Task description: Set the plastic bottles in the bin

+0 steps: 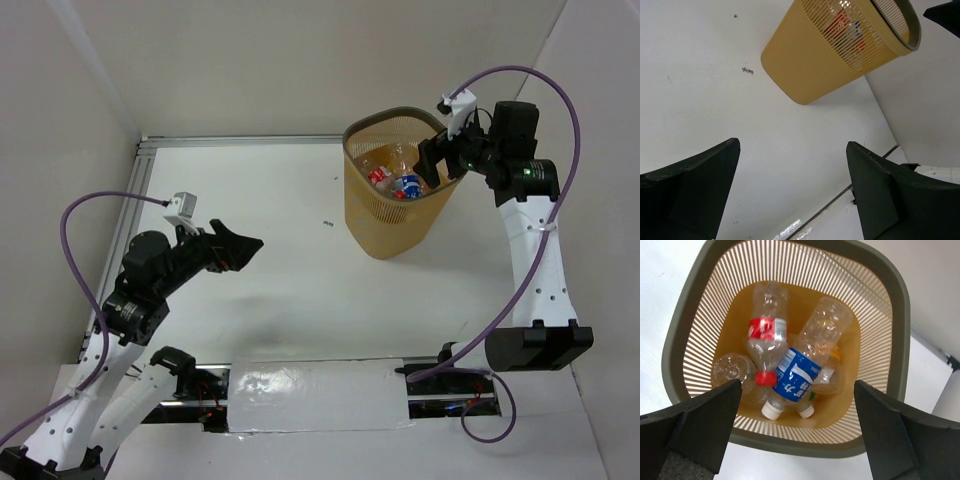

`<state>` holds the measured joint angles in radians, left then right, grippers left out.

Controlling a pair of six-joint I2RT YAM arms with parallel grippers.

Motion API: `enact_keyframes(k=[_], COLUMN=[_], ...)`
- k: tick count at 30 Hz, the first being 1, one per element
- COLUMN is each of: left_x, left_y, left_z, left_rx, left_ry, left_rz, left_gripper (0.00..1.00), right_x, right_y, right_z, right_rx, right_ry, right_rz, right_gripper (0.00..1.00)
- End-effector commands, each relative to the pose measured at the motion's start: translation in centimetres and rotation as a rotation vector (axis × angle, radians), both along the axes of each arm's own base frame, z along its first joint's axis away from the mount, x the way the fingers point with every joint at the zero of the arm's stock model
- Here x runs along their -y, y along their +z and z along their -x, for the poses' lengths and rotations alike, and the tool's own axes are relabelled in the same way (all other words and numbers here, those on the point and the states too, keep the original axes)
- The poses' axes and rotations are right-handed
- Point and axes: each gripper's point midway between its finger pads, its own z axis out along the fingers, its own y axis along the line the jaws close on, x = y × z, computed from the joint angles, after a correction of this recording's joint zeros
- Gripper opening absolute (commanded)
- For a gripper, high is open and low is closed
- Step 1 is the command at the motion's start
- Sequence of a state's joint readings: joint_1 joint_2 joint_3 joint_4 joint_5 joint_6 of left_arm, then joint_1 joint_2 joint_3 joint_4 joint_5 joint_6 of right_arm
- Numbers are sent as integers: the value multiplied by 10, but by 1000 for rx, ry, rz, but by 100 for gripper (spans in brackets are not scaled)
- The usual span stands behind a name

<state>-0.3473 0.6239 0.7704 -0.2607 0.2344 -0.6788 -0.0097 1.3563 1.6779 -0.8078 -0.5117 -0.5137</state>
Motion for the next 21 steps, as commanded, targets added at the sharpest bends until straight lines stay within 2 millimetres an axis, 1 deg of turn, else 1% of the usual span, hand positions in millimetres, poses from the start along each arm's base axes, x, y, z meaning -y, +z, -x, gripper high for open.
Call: enact_keyframes(k=[1,2,3,4,5,6,7,9,10,11,12,13,14,15,16,17,18,19,20,21], left_x=[3,3,2,2,3,3,3,4,5,7,7,8,9,10,10,11,11,11,12,12], left_y=[26,26,31,31,29,29,29,30,28,25,25,23,23,20,22,20,17,21,19,19], left_z=[-3,-3,-3,-3,-5,-5,-5,-6,-7,-8,-8,-10,-9,-10,-11,-13,-15,-15,-16,-16], left_rx=[92,93,108,108,99,99,105,103,94,82,82,74,73,64,73,63,60,68,60,60], left_ry=[-24,-24,-25,-25,-26,-26,-27,-37,-38,-48,-49,-49,-59,-60,-59,-60,-61,-61,-61,-61], left_rz=[1,1,-3,-3,-6,-6,-14,-13,-15,-18,-18,-20,-19,-21,-19,-22,-32,-29,-32,-32], left_gripper=[100,100,100,100,100,100,100,100,100,100,100,100,100,100,100,100,100,100,100,100], right_x=[10,14,17,27,28,31,40,48,53,64,68,74,83,86,88,89,89,91,94,94], right_y=[31,43,51,61,63,69,71,75,72,68,58,54,42,43,40,33,29,24,13,9], right_z=[4,7,9,17,23,29,35,53,58,66,74,80,85,98,104,116,120,123,126,128], right_rx=[39,65,69,93,90,107,108,119,111,110,75,66,41,54,56,56,55,48,29,22], right_ry=[-85,-127,-169,-220,-237,-261,-318,-372,-406,-465,-494,-518,-568,-585,-598,-606,-607,-616,-645,-646], right_rz=[-45,-60,-89,-90,-96,-101,-109,-105,-102,-79,-62,-37,-10,-5,0,3,4,10,13,14], right_gripper=[100,100,100,100,100,100,100,100,100,100,100,100,100,100,100,100,100,100,100,100])
